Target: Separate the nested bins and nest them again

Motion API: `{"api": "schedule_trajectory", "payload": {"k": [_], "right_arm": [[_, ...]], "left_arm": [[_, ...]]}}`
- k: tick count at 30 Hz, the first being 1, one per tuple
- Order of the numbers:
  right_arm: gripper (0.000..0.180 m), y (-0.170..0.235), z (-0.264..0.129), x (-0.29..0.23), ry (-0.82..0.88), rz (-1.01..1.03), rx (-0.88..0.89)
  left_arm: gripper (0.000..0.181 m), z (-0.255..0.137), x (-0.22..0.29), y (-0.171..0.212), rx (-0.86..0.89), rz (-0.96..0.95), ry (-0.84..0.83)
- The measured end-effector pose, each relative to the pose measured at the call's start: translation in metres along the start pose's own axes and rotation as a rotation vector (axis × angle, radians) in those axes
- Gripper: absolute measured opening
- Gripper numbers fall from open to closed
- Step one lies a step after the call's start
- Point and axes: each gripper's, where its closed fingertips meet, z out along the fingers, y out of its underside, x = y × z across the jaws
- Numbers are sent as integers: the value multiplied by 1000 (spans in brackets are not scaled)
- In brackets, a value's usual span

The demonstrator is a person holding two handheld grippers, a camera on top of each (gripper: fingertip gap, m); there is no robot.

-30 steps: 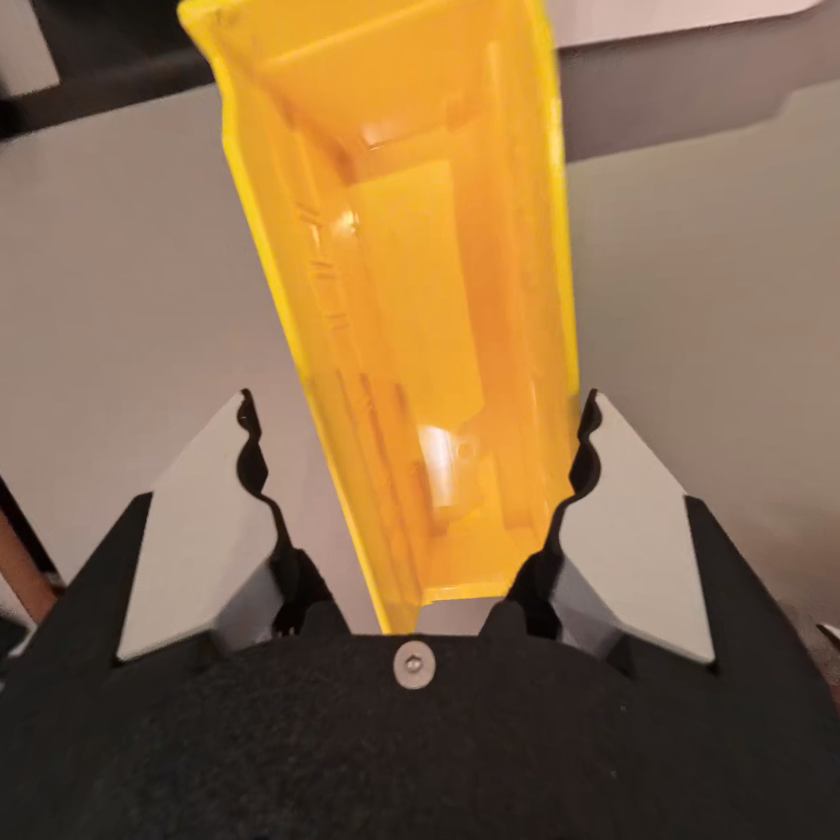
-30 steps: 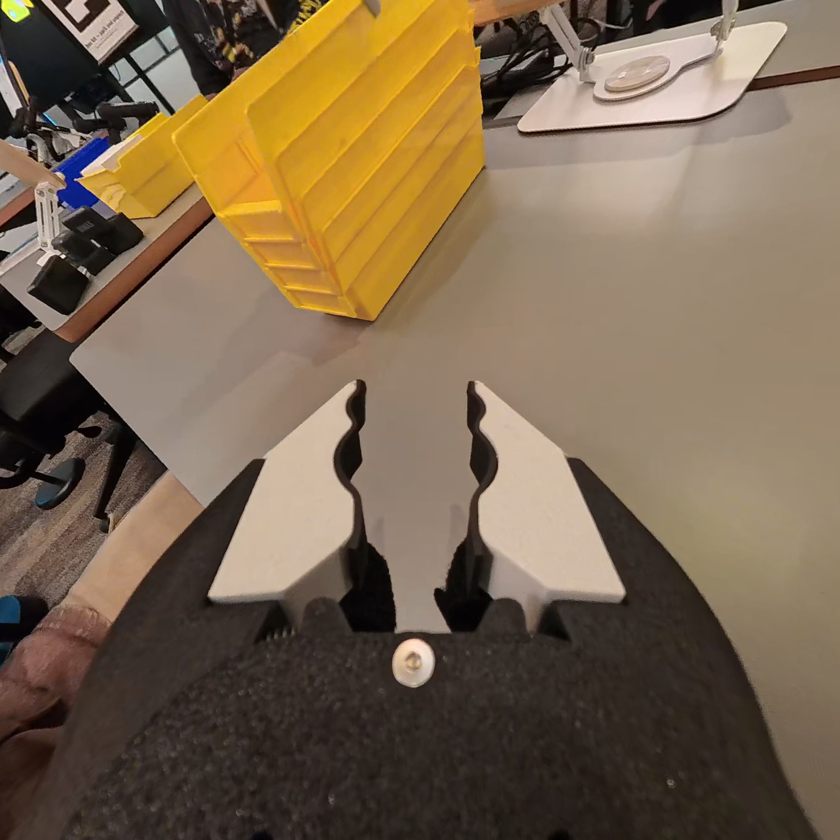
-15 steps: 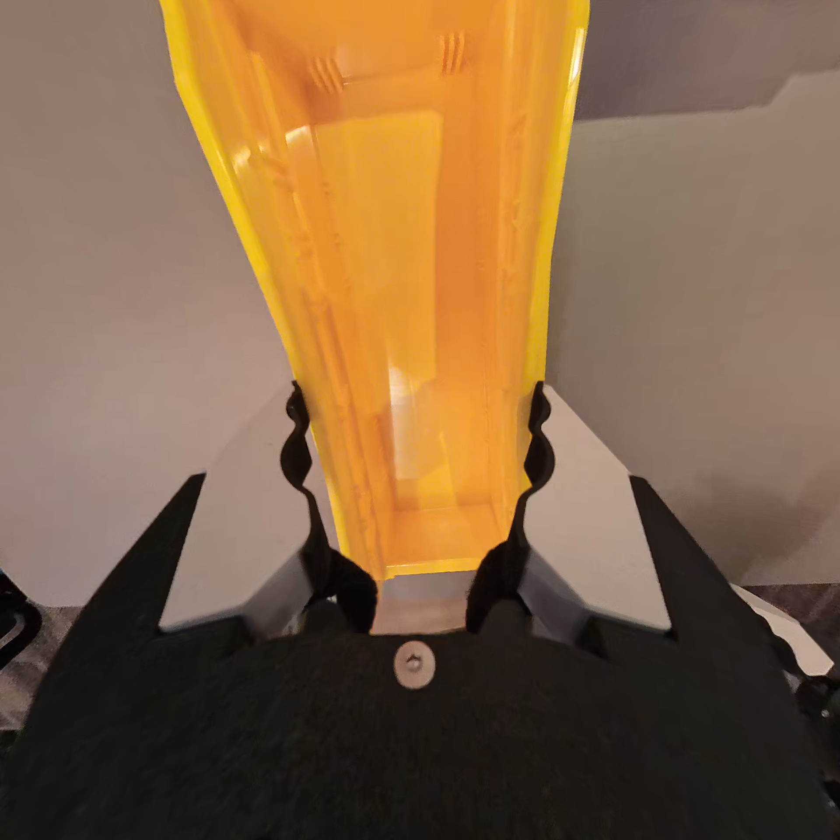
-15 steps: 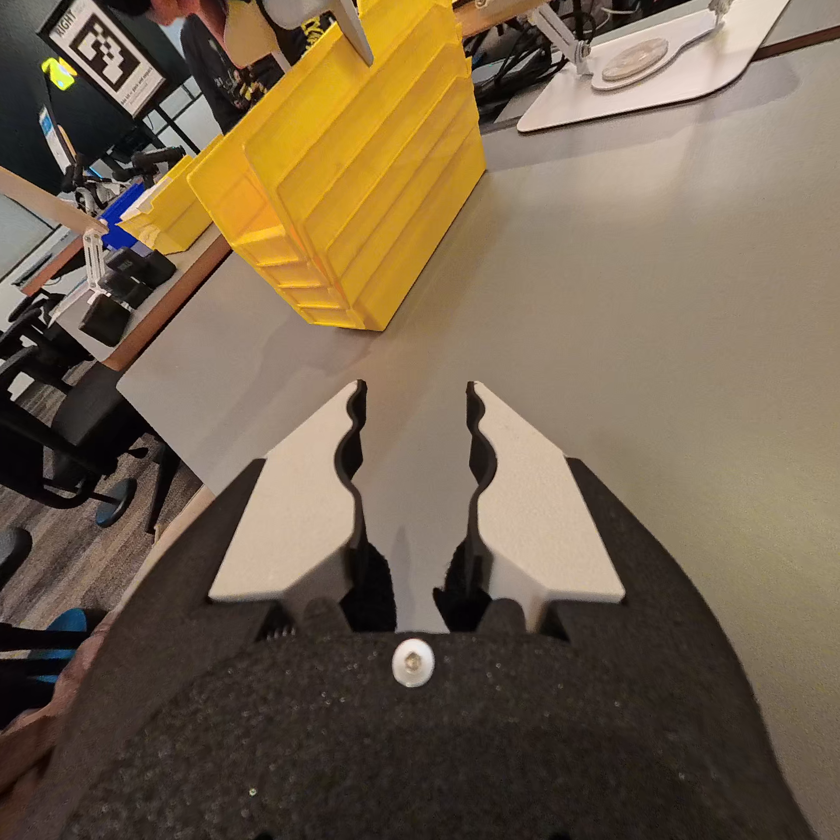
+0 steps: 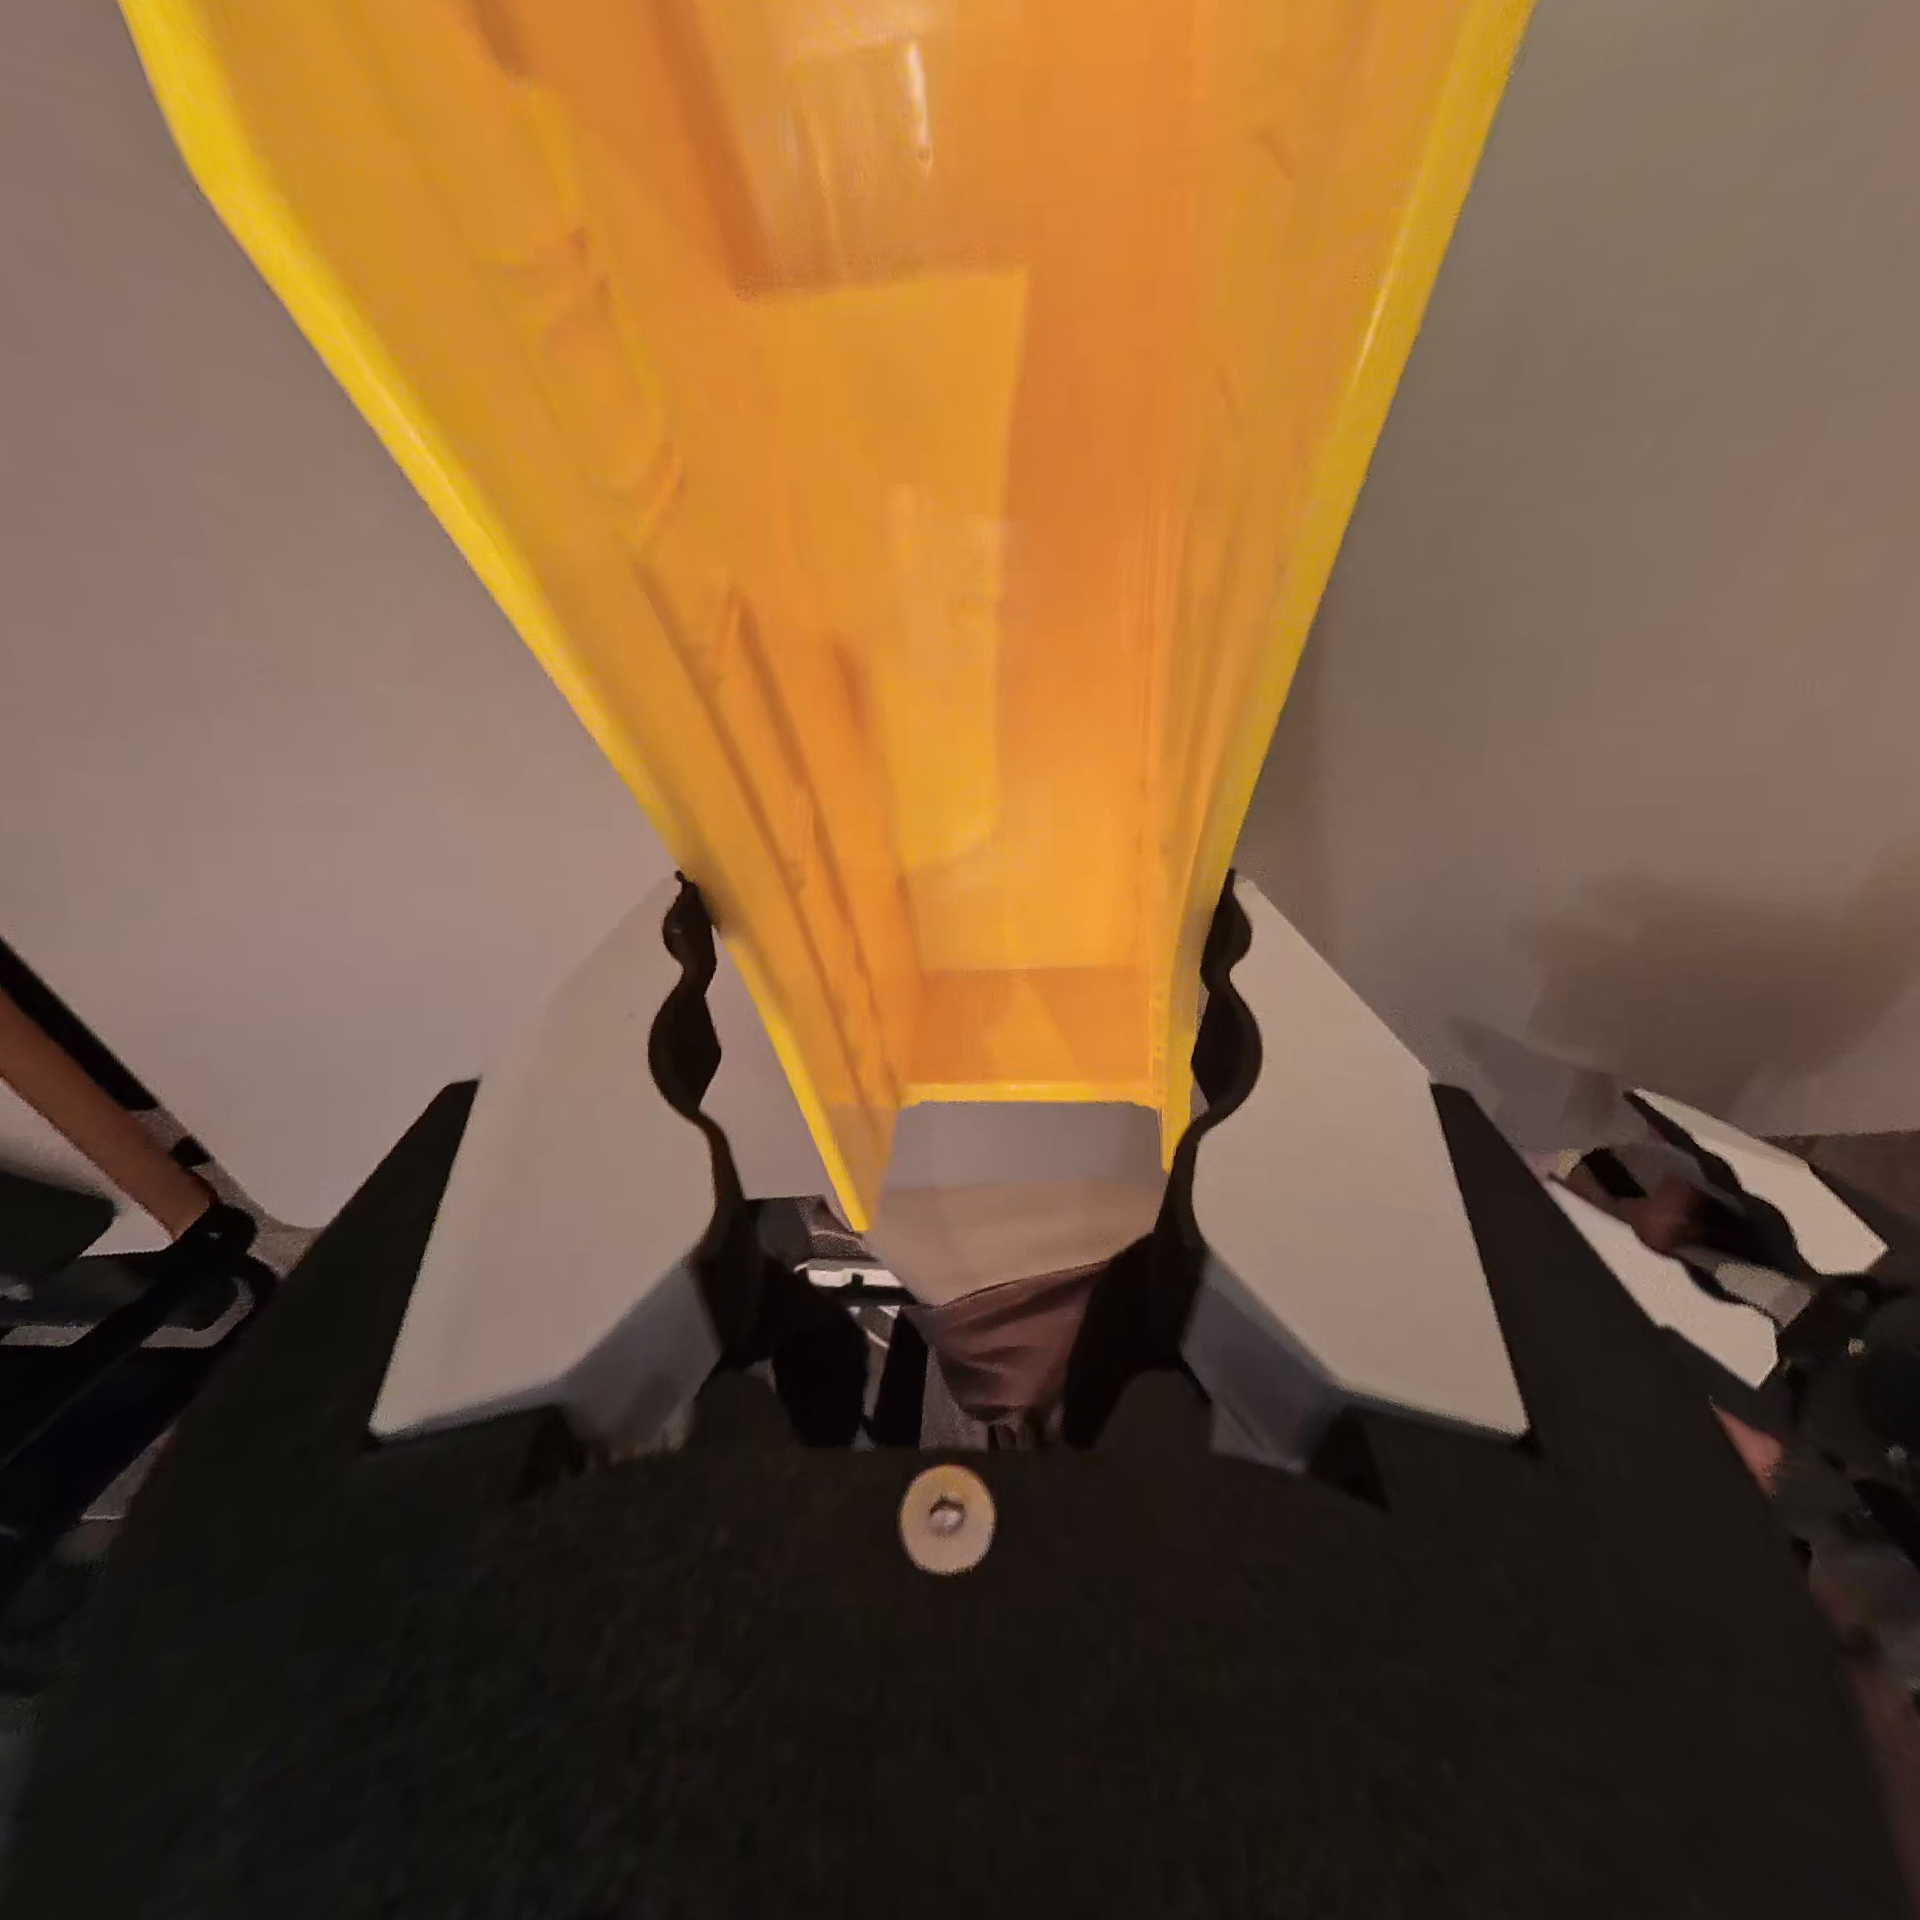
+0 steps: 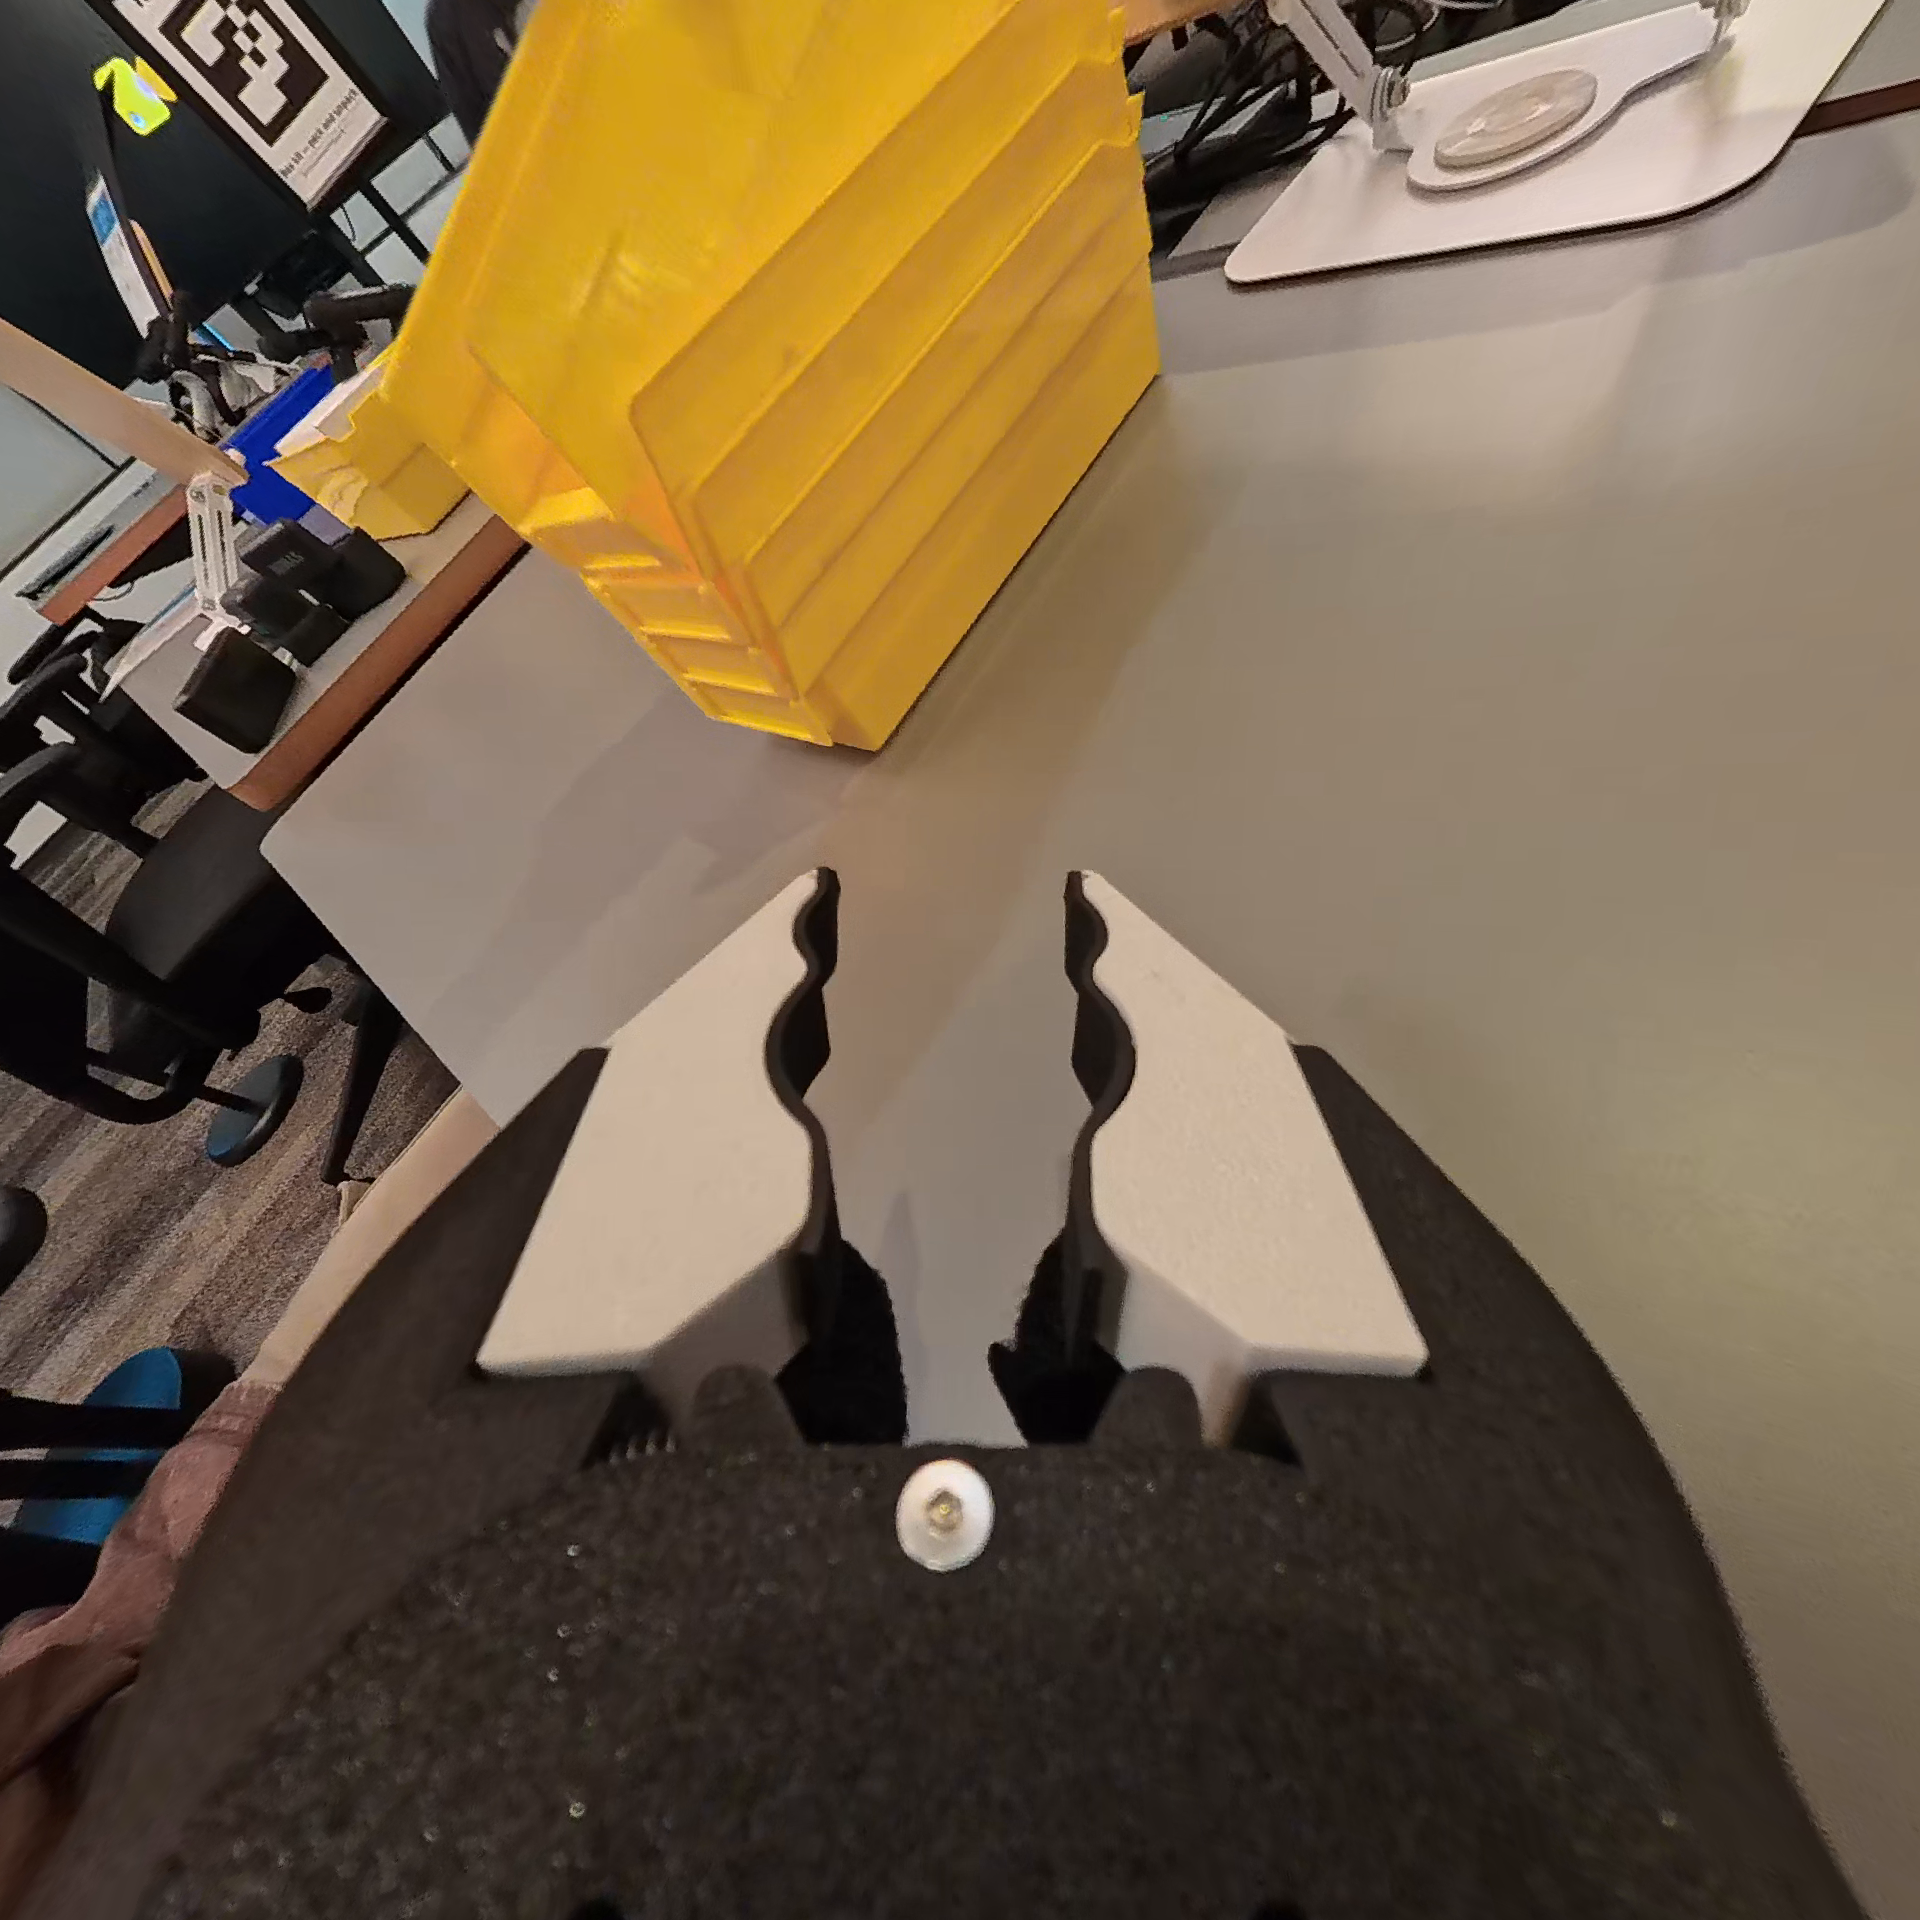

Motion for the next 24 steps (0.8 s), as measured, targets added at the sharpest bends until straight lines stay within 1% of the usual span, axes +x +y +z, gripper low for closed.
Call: {"api": "schedule_trajectory", "payload": {"k": [4,10,12,14,16,19,21,24], "right_arm": [[44,1,-1,2,5,5,-2],[44,3,-2,2,11,10,-6],[44,4,-2,2,13,5,-10],[44,6,-2,2,15,2,-16],[44,7,-1,2,16,0,-21],[44,8,-2,4,17,3,-27],[44,8,-2,4,16,9,-24],[44,8,-2,4,14,10,-25]], "left_arm": [[91,-35,-5,-3,70,3,35],[91,-86,-5,5,89,65,111],[92,-101,-19,7,92,62,104],[93,-110,-41,9,90,46,63],[93,-111,-65,13,76,22,24],[94,-96,-95,17,54,-18,12],[94,-76,-113,17,39,-49,15],[95,-36,-138,19,-11,-63,-8]]}}
